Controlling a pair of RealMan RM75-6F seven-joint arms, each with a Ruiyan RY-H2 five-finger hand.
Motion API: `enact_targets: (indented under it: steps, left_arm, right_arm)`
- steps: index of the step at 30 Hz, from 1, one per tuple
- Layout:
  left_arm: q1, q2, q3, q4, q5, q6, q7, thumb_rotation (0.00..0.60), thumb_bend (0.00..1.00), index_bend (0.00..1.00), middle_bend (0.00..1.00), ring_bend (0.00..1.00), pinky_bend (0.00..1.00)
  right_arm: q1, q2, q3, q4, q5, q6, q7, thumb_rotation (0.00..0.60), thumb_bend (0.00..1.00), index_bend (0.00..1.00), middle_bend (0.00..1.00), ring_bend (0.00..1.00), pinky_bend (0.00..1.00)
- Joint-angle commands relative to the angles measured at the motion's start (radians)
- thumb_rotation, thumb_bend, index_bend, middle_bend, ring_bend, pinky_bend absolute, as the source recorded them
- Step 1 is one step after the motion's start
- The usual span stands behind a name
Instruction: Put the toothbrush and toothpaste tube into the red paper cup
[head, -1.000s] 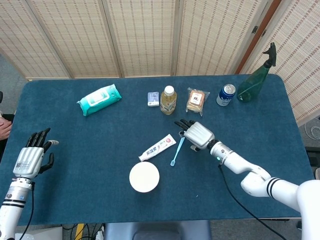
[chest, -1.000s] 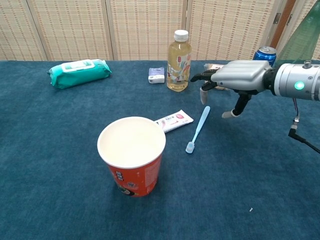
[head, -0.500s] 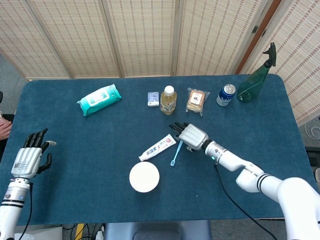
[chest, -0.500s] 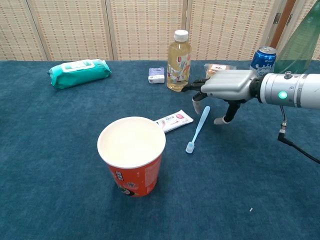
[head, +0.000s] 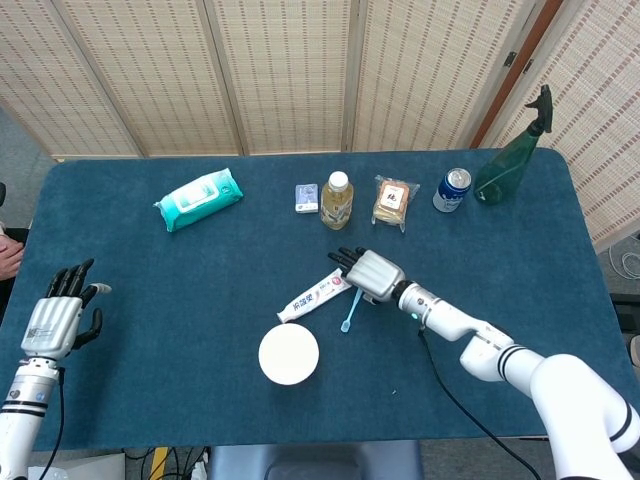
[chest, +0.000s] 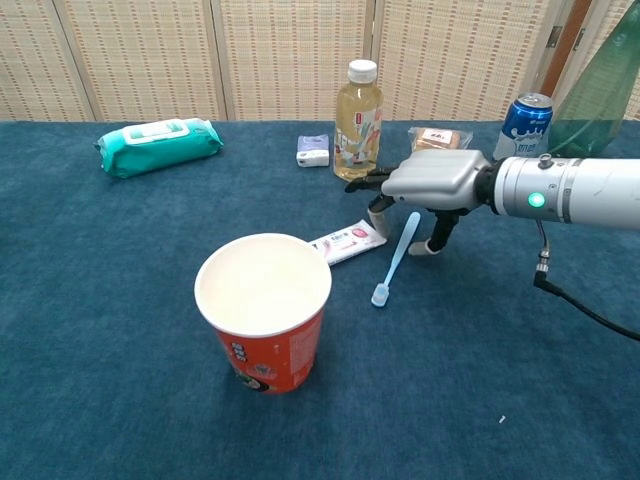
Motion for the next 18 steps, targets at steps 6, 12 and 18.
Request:
enact_targets:
  steps: [6,12,18]
  left_arm:
    - [0.005,-0.001,0.001,0.002,0.002,0.003,-0.002,0.600,0.60,0.31,0.00,0.00,0.00]
    - [0.008,0.000,0.002,0.001,0.003,0.003,-0.002,0.600,0.60,0.31,0.00,0.00,0.00]
    - [0.009,-0.002,0.002,0.000,0.004,0.003,0.001,0.600,0.60,0.31,0.00,0.00,0.00]
  right_arm:
    - [0.003,-0.010,-0.012,0.016,0.006,0.002,0.009,0.600,0.22,0.45,0.00,0.00,0.25]
    - [-0.001,-0.013,-0.020,0.020,0.011,0.006,0.010,0.600,0.22,0.46,0.00,0.00,0.25]
    - [-0.008,-0.013,-0.028,0.024,0.018,0.007,0.010,0.600,0.22,0.47,0.00,0.00,0.25]
